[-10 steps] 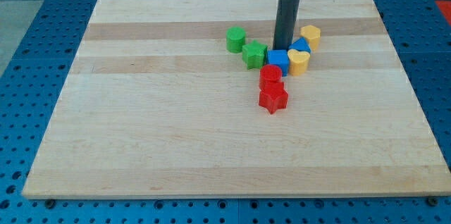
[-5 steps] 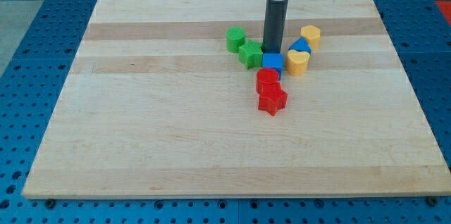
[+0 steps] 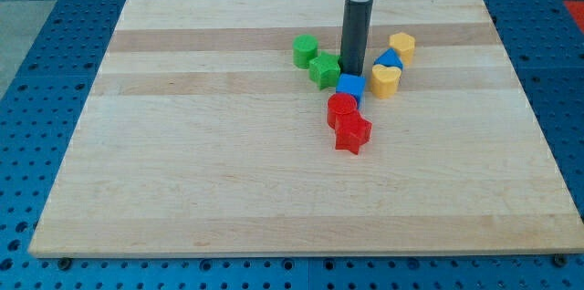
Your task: Push the cube along with the red blocks slightly down
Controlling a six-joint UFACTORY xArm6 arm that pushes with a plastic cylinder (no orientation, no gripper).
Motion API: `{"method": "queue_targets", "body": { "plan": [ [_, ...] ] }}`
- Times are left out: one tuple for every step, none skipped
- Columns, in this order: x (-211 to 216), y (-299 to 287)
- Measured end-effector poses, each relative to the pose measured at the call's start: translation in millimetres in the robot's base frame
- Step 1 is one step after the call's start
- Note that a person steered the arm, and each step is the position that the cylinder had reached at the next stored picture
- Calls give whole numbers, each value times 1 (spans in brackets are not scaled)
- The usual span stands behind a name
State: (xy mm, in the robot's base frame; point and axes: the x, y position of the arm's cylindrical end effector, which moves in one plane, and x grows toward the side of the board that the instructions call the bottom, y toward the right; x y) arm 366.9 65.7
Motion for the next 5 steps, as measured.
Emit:
{"method": "queue_targets", "body": {
  "plan": [
    [-16,0],
    [-37,0],
    [-61,8],
    [-79,37],
    [-80,94]
  ]
}}
